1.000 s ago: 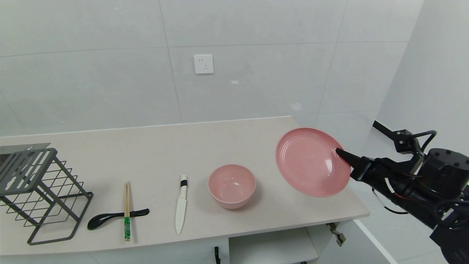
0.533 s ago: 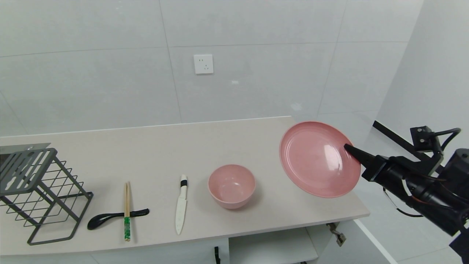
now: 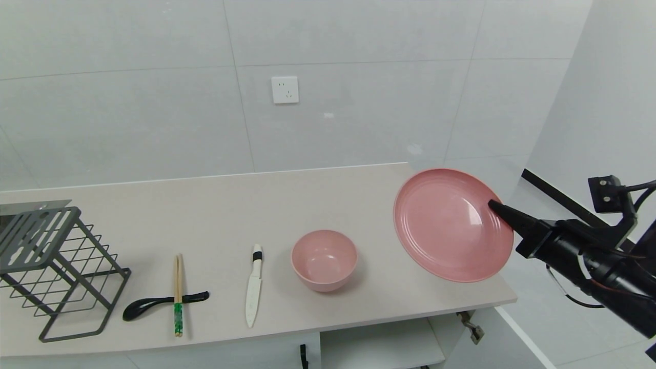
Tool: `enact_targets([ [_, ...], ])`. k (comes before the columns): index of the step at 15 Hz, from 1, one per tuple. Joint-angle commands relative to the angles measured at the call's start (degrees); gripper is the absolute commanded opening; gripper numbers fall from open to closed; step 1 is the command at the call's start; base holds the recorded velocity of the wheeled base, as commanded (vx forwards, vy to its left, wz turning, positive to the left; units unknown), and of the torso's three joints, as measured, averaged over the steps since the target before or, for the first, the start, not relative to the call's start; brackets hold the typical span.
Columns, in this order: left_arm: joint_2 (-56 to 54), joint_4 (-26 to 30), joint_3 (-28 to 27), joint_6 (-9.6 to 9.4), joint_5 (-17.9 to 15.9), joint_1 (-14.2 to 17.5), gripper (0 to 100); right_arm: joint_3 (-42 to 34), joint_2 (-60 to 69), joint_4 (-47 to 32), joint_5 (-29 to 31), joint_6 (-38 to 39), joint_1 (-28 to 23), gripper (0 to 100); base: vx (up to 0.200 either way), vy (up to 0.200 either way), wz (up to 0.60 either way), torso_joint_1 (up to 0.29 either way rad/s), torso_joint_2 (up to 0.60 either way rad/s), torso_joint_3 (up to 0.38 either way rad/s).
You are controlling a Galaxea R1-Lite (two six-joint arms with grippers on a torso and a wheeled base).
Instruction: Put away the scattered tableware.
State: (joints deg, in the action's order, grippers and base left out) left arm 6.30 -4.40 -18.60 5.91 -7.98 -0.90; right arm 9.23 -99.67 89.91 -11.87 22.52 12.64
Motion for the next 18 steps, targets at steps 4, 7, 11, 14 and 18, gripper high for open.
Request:
enact_targets([
  [4, 19.80, -1.49, -1.00, 5.69, -2.47, -7.10, 100, 0.09, 1.06, 0.09, 0.01, -0.02, -0.16, 0, 0.000, 0.000, 0.00, 0.000, 0.00, 0.000],
  [7, 29.64, -4.04, -2.67, 8.33, -9.42, -12.72, 100, 0.09, 1.14, 0.09, 0.01, -0.02, -0.16, 0, 0.000, 0.000, 0.00, 0.000, 0.00, 0.000],
  [11, 43.09, -9.49, -3.55, 15.27, -11.09, -12.98, 100, 0.00, 2.81, 0.09, -1.13, -0.10, -1.30, 0, 0.000, 0.000, 0.00, 0.000, 0.00, 0.000],
  [14, 51.09, -11.33, -3.99, 16.32, -10.56, -12.46, 100, -0.18, 3.17, 0.09, -2.98, -1.33, -2.97, 0, 0.000, 0.000, 0.00, 0.000, 0.00, 0.000],
  [18, 64.63, -15.29, -5.74, 16.24, -6.61, -12.90, 100, -0.53, 3.69, 0.09, -3.07, -1.42, -2.97, 0, 0.000, 0.000, 0.00, 0.000, 0.00, 0.000],
])
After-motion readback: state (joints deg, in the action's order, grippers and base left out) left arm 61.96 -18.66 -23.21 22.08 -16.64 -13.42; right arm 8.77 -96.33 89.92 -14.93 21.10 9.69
